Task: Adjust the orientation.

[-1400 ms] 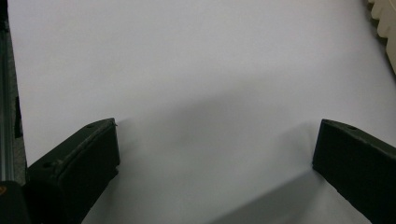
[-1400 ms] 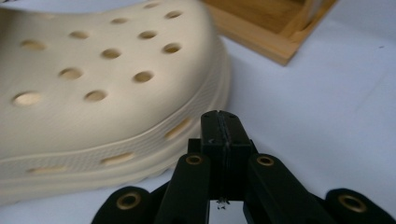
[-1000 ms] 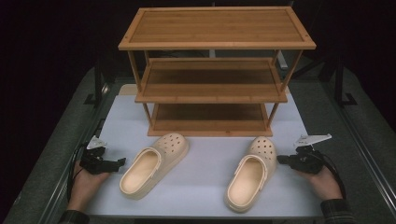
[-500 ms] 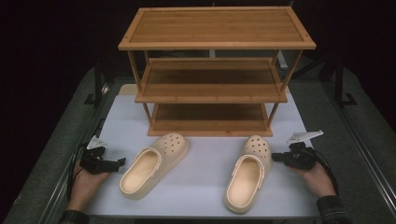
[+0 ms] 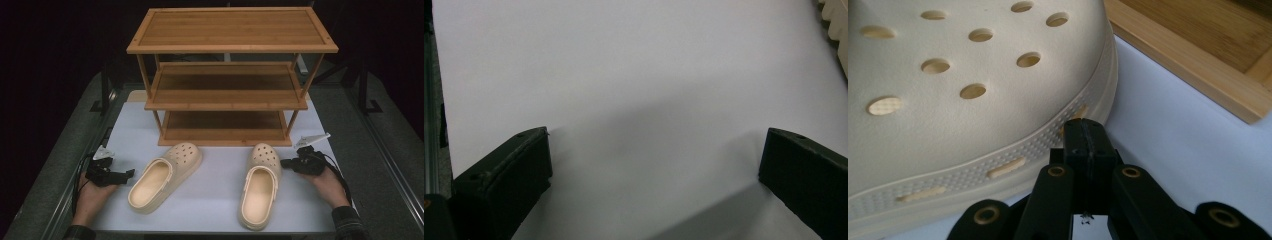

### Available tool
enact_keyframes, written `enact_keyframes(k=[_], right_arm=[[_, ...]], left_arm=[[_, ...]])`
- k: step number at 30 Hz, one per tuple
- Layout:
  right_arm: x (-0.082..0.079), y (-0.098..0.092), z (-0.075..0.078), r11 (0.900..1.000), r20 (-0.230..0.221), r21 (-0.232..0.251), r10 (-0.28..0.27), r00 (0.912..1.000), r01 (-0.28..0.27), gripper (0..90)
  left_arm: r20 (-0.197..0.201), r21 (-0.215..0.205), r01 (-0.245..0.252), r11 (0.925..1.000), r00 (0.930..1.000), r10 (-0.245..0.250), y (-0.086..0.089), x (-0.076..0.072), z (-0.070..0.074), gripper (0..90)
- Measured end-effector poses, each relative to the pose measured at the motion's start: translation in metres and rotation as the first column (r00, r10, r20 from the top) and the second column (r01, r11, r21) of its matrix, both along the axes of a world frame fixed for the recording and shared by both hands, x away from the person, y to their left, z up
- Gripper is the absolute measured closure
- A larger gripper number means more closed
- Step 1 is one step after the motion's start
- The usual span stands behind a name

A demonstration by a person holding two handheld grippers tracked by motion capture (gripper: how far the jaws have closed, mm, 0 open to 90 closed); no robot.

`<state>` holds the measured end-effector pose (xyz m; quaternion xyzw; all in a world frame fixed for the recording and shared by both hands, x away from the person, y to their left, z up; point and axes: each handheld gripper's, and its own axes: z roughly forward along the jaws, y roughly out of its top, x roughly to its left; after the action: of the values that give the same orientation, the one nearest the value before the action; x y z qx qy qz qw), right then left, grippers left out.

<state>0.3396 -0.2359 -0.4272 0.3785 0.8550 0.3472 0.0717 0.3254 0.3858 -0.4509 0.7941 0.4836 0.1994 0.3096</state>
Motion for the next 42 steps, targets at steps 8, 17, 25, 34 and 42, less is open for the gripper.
enact_keyframes(k=[8, 17, 25, 34, 42], right_arm=[[0.012, 0.019, 0.0, 1.0, -0.001, -0.008, 0.025, 0.9997, -0.025, 89.8], [0.026, 0.046, 0.0, 0.998, 0.002, -0.016, 0.062, 0.9981, -0.062, 89.9], [0.033, 0.071, 0.0, 0.994, 0.011, -0.023, 0.105, 0.9944, -0.104, 89.9], [0.038, 0.101, 0.001, 0.989, 0.021, -0.017, 0.148, 0.9887, -0.148, 89.9], [0.038, 0.099, 0.003, 0.992, 0.025, 0.004, 0.123, 0.9921, -0.123, 89.5]], left_arm=[[0.0, 0.0, 0.0, 1.0, 1.0, 0.0, 0.0, 0.0, 0.0, 0.0], [-0.001, 0.0, 0.0, 1.0, 1.0, 0.0, 0.0, 0.0, 0.0, 0.0], [0.0, 0.0, 0.0, 1.0, 1.0, 0.0, 0.0, 0.0, 0.0, 0.0], [0.0, 0.0, 0.0, 1.0, 1.0, 0.0, 0.0, 0.0, 0.0, 0.0], [0.0, -0.001, 0.0, 1.0, 1.0, 0.0, 0.0, 0.0, 0.0, 0.0]])
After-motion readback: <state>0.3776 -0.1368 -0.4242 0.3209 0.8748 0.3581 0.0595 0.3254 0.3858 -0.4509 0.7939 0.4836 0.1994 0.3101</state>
